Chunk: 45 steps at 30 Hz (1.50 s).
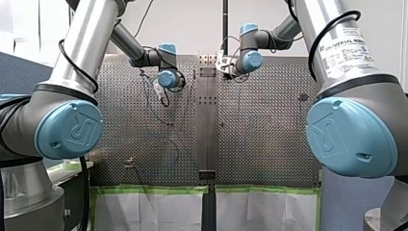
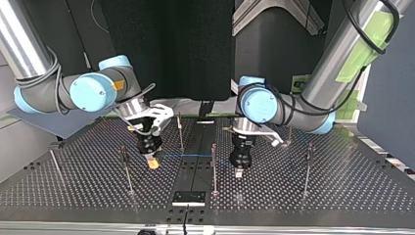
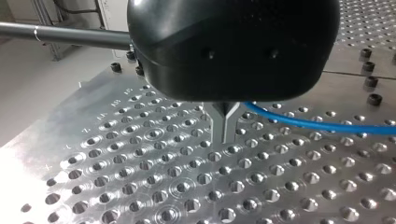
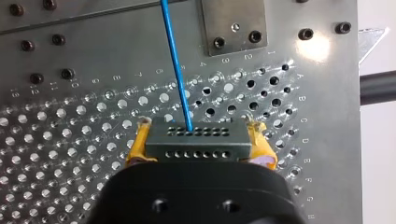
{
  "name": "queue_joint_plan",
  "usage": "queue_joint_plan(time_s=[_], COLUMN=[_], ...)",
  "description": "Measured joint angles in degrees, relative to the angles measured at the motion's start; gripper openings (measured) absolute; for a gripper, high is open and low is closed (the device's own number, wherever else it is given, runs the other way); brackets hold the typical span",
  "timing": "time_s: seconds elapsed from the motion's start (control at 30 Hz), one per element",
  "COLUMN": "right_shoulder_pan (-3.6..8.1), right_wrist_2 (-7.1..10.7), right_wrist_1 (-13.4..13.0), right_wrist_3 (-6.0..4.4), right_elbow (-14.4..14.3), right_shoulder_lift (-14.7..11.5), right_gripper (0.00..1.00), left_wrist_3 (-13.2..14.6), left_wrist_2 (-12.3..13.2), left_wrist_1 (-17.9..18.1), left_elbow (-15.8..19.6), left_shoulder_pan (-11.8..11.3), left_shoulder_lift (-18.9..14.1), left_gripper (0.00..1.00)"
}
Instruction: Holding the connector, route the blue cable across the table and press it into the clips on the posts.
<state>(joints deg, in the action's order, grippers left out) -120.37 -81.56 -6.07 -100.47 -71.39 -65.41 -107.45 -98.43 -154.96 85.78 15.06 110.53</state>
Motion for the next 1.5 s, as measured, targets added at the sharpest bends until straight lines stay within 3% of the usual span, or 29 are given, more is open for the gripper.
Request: queue_joint_plan(time_s=[0.1, 0.13, 0.17, 0.2, 0.23, 0.3, 0.63, 0.97, 1.23, 1.5], right_shoulder_pan=[0.12, 0.15, 0.18, 0.21, 0.23, 0.24, 0.49, 0.54, 0.6, 0.61], right_wrist_2=[0.46, 0.58, 0.66, 0.75, 0.78, 0.85, 0.89, 0.42, -2.32, -2.82], right_wrist_1=[-0.2, -0.2, -0.2, -0.2, -0.2, -0.3, 0.5, 1.4, 3.3, 4.0], right_wrist_3=[0.0, 0.0, 0.0, 0.0, 0.0, 0.0, 0.08, 0.13, 0.46, 0.52], right_elbow=[0.0, 0.0, 0.0, 0.0, 0.0, 0.0, 0.0, 0.0, 0.0, -0.2], right_shoulder_lift=[0.0, 0.0, 0.0, 0.0, 0.1, 0.1, -0.5, -1.1, -2.6, -3.8], right_gripper=[0.0, 0.0, 0.0, 0.0, 0.0, 0.0, 0.0, 0.0, 0.0, 0.0], left_wrist_3=[0.4, 0.6, 0.7, 0.9, 1.1, 1.4, 3.6, 3.4, 3.1, 3.4], left_wrist_2=[-0.8, -1.3, -1.7, -2.1, -2.7, -3.7, -9.1, -6.3, -5.6, -5.7], left_wrist_1=[-0.7, -1.0, -1.4, -1.7, -2.3, -3.2, -9.5, -12.2, -13.0, -13.5], left_elbow=[0.0, 0.0, 0.0, 0.0, 0.0, 0.0, 1.2, 6.3, 10.1, 10.8], left_shoulder_pan=[0.2, 0.3, 0.3, 0.4, 0.5, 0.6, 2.0, 4.0, 5.8, 7.6], left_shoulder_lift=[0.0, -0.1, -0.1, -0.2, -0.3, -0.6, -3.5, -8.8, -12.8, -16.9], left_gripper=[0.07, 0.17, 0.37, 0.37, 0.64, 0.99, 0.99, 0.99, 0.99, 0.99])
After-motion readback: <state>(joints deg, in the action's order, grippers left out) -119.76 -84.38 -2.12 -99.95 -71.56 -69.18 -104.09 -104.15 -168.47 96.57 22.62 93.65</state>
